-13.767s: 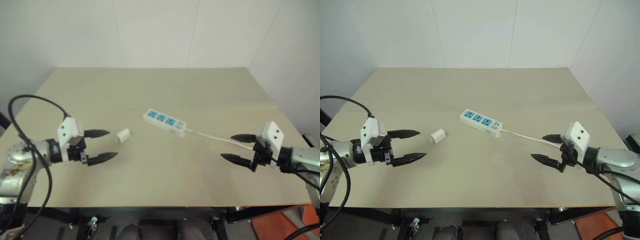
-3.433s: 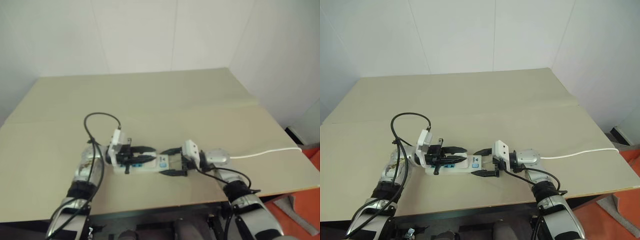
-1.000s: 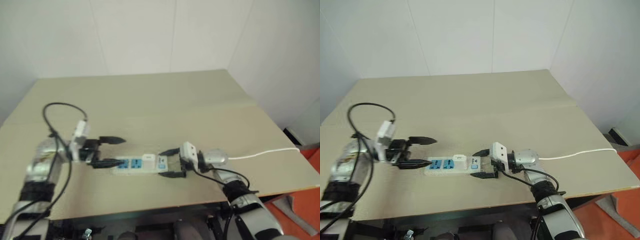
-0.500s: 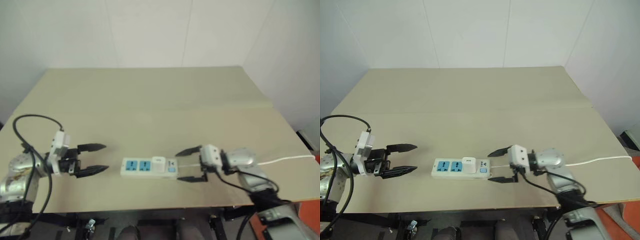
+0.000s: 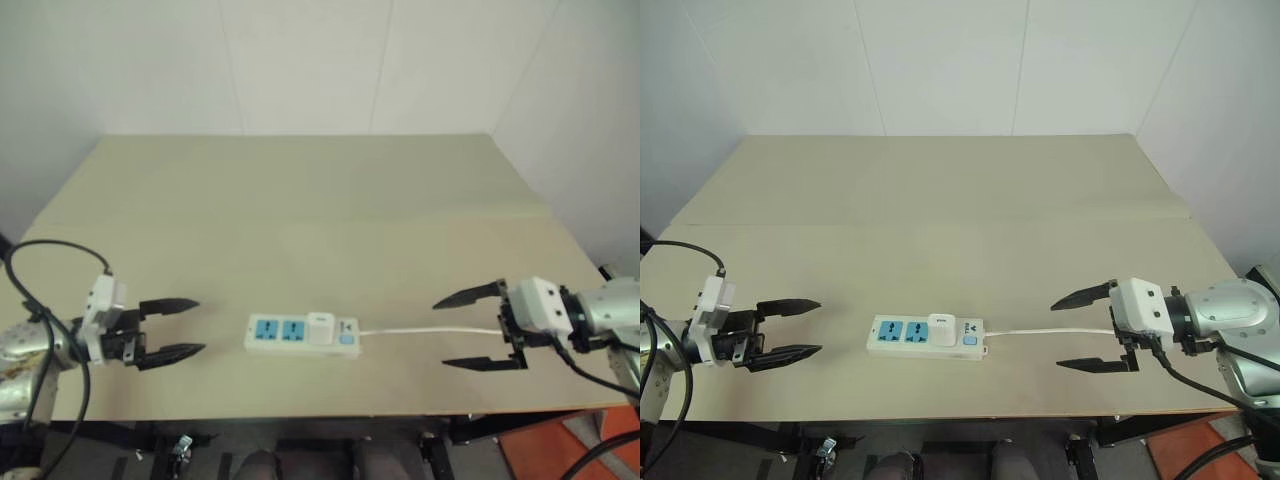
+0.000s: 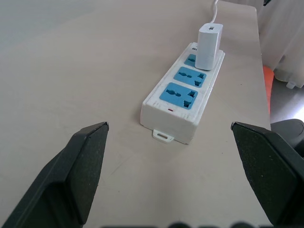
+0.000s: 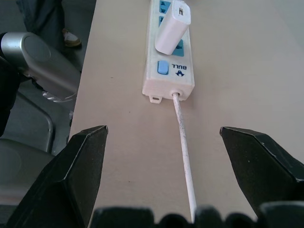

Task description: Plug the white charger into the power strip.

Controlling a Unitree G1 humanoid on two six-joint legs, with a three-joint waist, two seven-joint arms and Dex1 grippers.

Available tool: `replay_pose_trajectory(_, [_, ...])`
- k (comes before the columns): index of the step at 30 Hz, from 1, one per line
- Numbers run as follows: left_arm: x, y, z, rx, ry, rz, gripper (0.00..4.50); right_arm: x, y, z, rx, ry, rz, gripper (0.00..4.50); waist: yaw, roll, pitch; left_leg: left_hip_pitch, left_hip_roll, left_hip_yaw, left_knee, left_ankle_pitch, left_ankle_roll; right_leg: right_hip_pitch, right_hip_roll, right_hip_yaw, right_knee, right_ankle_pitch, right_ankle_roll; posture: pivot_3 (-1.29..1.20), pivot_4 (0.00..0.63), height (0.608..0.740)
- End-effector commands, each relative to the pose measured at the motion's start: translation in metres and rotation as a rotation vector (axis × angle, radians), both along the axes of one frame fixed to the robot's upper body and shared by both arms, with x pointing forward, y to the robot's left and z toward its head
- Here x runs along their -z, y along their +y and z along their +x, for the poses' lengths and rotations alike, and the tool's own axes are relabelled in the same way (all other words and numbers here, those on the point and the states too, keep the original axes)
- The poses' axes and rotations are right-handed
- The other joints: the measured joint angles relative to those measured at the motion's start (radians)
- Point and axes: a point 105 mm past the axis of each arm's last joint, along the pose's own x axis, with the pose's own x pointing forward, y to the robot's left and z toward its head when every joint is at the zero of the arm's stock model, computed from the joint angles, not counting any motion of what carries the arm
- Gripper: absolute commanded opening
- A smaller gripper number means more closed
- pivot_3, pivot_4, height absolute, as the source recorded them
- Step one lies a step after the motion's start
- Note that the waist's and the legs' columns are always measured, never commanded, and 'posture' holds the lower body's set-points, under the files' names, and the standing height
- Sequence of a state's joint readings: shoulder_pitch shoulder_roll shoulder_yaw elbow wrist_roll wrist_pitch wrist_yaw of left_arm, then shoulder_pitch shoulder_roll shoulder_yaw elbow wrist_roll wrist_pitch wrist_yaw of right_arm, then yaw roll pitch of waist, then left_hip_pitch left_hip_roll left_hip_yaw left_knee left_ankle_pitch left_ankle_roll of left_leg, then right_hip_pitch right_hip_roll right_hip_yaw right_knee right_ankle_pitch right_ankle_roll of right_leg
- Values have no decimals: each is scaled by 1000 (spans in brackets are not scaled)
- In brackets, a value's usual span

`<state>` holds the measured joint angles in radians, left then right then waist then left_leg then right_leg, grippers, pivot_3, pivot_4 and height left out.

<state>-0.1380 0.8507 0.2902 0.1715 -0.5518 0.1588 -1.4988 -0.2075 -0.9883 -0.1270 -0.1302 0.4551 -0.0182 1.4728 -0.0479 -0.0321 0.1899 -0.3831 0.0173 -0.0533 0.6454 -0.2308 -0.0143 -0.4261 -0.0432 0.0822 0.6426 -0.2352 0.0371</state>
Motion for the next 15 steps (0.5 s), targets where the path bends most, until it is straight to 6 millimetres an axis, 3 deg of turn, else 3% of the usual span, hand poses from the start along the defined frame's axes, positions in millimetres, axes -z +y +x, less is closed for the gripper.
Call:
replay_pose_trajectory(1, [-13, 3, 0, -10, -53, 11, 4500, -9, 0, -3, 3, -38, 6, 4424, 0, 0, 0, 0, 0, 0, 0, 0, 0, 0, 0, 0, 0, 0, 0, 0, 150, 740])
replay_pose_trajectory(15, [-13, 1, 7, -21, -64, 9, 4500, -5, -3, 0, 65, -56, 1, 4424, 3, 0, 0, 0, 0, 0, 0, 0, 0, 0, 0, 0, 0, 0, 0, 0, 150, 740])
